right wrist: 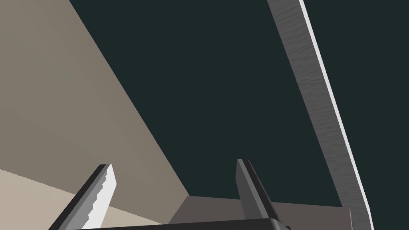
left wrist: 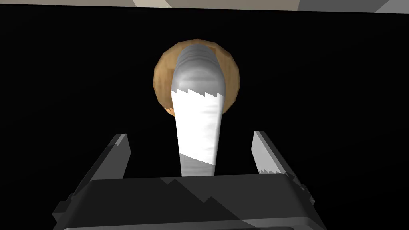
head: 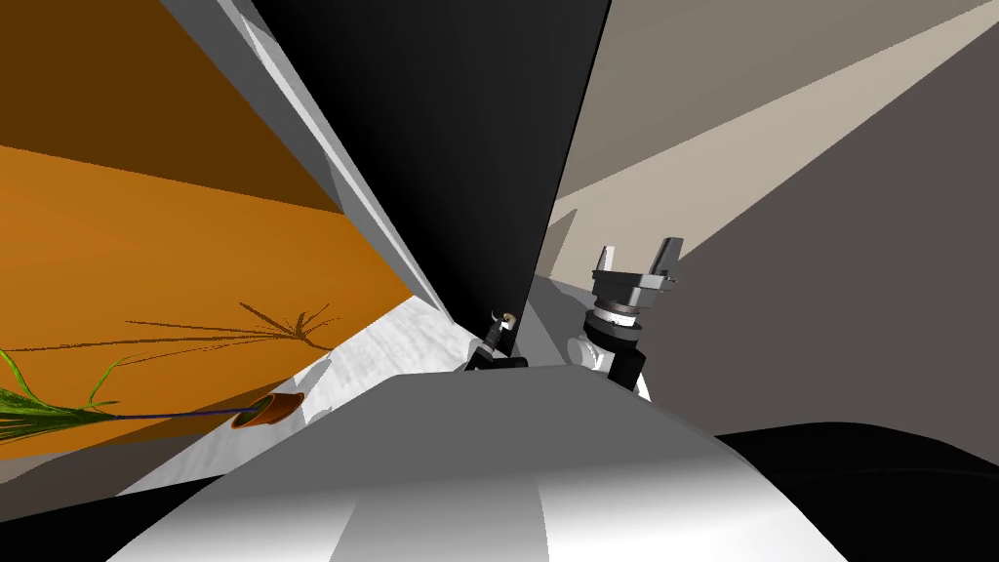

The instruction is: Push the door open

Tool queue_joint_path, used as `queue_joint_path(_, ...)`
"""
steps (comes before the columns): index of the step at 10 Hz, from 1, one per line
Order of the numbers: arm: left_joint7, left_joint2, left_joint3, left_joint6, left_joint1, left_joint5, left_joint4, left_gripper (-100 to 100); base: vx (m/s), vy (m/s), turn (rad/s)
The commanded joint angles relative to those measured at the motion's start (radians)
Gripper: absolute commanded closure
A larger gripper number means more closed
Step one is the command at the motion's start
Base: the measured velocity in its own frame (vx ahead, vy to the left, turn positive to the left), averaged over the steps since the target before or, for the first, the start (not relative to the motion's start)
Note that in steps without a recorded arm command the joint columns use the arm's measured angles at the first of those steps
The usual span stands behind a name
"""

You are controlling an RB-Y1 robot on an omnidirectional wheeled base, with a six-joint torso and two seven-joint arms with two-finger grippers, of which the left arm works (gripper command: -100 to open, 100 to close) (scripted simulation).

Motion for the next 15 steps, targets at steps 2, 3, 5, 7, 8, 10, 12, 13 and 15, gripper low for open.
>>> queue_joint_path(2, 0.002, -0.003, 0.003, -0.002, -0.001, 0.000, 0.005, -100, 0.125, -0.063, -0.017)
queue_joint_path(3, 0.002, -0.003, 0.003, -0.002, -0.001, 0.000, 0.005, 100, -0.007, 0.006, 0.015)
queue_joint_path(5, 0.002, -0.003, 0.003, -0.002, -0.001, 0.000, 0.005, 100, -0.019, 0.014, -0.005)
queue_joint_path(7, 0.002, -0.003, 0.003, -0.002, -0.001, 0.000, 0.005, 100, -0.010, 0.006, 0.003)
queue_joint_path(8, 0.002, -0.003, 0.003, -0.002, -0.001, 0.000, 0.005, 100, 0.000, 0.000, 0.000)
queue_joint_path(10, -0.001, 0.003, 0.032, 0.000, -0.006, 0.002, 0.017, 100, 0.092, -0.120, 0.053)
queue_joint_path(12, -0.003, 0.004, 0.055, 0.000, -0.010, 0.004, 0.023, 100, 0.139, -0.150, 0.043)
queue_joint_path(13, -0.005, 0.005, 0.072, -0.001, -0.013, 0.005, 0.028, 100, 0.154, -0.161, 0.043)
queue_joint_path(15, -0.007, 0.005, 0.102, -0.001, -0.018, 0.008, 0.036, 100, 0.142, -0.174, 0.064)
